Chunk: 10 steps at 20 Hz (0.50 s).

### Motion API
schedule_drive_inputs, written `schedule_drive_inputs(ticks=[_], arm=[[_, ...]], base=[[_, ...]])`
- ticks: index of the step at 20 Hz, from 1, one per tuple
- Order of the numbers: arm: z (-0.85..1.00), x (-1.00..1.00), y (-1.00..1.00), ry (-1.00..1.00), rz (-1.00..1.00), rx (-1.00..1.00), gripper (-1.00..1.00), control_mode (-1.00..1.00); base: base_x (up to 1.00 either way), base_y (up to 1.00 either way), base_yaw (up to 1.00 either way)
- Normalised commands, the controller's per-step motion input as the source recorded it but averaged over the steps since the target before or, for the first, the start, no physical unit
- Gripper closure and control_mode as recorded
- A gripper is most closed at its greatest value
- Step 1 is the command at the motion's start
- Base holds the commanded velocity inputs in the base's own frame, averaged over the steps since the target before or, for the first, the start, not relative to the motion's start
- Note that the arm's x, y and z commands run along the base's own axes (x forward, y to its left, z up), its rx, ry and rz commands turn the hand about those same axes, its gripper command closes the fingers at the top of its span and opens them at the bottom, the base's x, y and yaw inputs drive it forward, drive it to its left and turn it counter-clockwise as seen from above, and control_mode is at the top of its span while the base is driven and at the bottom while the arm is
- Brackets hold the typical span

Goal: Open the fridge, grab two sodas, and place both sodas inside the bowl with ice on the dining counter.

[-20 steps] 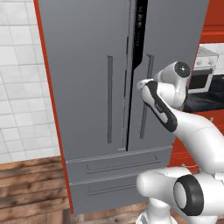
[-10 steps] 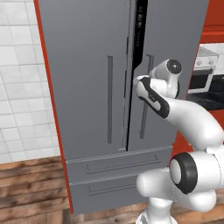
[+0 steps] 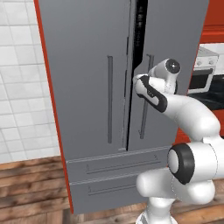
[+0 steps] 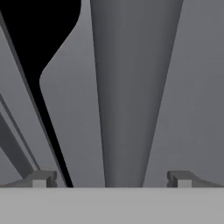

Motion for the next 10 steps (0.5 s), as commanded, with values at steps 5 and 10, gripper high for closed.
schedule_drive_inputs(ticks=[5, 10], arm=[[-0.01, 0.37, 0.00, 0.00, 0.00, 0.00, 1.00, -1.00], [0.01, 0.08, -0.05, 0.00, -0.01, 0.00, 1.00, -1.00]], base=[[0.00, 0.00, 0.00], [0.00, 0.00, 0.00]])
